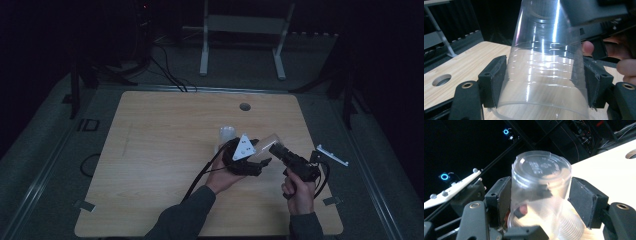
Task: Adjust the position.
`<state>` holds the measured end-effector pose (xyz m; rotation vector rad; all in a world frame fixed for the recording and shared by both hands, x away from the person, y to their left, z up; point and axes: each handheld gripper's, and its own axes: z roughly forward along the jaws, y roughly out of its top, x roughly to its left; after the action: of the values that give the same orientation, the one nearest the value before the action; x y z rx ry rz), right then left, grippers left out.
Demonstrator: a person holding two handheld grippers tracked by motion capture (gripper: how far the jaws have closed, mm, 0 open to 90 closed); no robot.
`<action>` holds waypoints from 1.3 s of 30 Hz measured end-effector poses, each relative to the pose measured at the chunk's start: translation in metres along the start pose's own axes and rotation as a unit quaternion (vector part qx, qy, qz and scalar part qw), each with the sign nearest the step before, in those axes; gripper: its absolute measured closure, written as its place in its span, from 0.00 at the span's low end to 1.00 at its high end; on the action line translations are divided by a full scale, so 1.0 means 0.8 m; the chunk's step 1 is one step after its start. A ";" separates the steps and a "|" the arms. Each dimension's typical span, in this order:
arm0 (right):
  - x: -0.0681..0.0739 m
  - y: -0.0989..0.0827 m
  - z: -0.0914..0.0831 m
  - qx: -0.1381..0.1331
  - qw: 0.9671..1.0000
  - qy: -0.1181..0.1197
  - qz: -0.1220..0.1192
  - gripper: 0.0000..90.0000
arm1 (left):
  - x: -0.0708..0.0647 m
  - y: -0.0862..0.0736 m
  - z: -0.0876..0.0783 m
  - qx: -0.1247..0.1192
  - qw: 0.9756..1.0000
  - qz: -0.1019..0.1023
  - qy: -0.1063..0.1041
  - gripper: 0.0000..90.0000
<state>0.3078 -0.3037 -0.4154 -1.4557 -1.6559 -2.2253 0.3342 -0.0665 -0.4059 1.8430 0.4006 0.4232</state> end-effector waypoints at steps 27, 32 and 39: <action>0.004 0.009 -0.032 0.063 0.991 -0.061 -0.104 0.43 | 0.010 0.001 -0.017 0.007 1.000 0.011 0.006 0.33; 0.005 0.011 -0.032 0.077 0.987 -0.070 -0.122 0.45 | 0.011 0.000 -0.019 0.010 1.000 0.014 0.003 0.33; 0.011 0.015 -0.030 0.109 0.976 -0.087 -0.168 0.46 | 0.015 0.001 -0.025 0.010 1.000 0.013 -0.003 0.33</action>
<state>0.2929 -0.3224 -0.4009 -1.4420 -2.2730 -2.0168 0.3354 -0.0447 -0.3984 1.8696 0.3774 0.4323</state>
